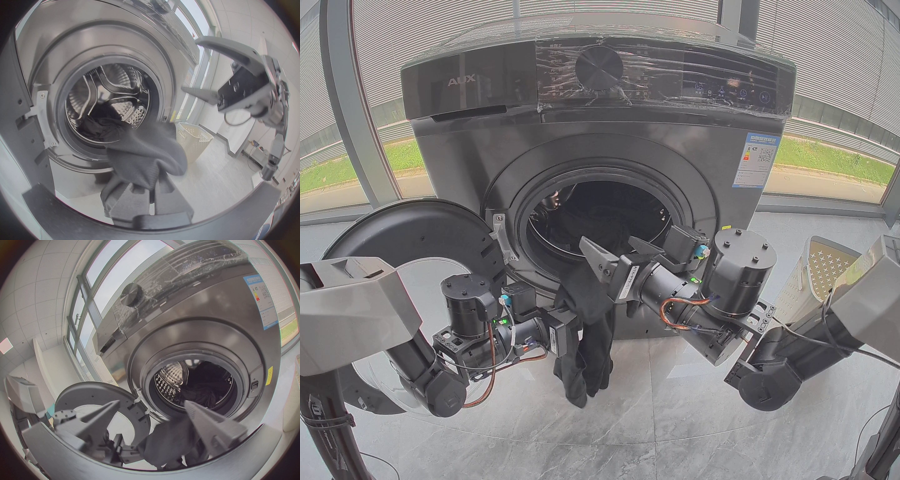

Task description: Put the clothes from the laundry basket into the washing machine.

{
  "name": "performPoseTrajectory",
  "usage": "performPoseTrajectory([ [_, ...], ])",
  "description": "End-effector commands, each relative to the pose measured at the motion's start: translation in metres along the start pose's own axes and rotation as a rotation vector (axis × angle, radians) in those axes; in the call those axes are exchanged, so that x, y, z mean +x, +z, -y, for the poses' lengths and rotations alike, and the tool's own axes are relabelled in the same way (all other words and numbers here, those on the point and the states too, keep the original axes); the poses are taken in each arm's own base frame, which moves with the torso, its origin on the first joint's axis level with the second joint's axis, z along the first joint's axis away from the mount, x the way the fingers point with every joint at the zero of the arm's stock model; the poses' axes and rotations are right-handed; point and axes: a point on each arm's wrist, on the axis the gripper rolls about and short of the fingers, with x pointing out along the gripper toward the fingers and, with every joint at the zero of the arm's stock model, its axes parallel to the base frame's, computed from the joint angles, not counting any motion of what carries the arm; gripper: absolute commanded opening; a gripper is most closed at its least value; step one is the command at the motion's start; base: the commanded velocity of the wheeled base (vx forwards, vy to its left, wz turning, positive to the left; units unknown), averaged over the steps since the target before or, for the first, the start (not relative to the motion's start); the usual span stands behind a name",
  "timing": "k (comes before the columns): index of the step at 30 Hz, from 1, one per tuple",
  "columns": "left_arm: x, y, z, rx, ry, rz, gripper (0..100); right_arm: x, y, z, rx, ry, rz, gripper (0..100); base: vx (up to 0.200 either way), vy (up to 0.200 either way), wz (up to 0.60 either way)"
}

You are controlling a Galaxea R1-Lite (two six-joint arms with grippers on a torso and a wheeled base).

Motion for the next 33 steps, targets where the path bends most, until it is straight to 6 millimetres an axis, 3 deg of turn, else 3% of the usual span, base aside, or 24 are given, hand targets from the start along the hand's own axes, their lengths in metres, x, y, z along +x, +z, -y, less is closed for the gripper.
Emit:
performPoseTrajectory([
  [1, -0.004, 0.018, -0.001, -0.014, 0.023, 0.062, 0, 0.004, -0.014, 0.010, -0.014, -0.029, -0.038, 100, 0.000, 0.000, 0.00],
  [9, -0.003, 0.027, 0.001, -0.024, 0.036, 0.093, 0, -0.007, -0.024, 0.022, -0.076, -0.061, -0.096, 100, 0.000, 0.000, 0.00],
  [17, 0.001, 0.036, -0.001, -0.024, 0.083, 0.136, 0, -0.050, -0.065, 0.041, -0.156, -0.006, -0.344, 100, 0.000, 0.000, 0.00],
  [26, -0.001, 0.037, 0.000, -0.021, 0.104, 0.160, 0, -0.056, -0.084, 0.049, -0.147, 0.059, -0.429, 100, 0.000, 0.000, 0.00],
  [33, -0.007, 0.046, 0.003, -0.017, 0.099, 0.182, 0, -0.042, -0.101, 0.059, -0.175, 0.077, -0.445, 100, 0.000, 0.000, 0.00],
])
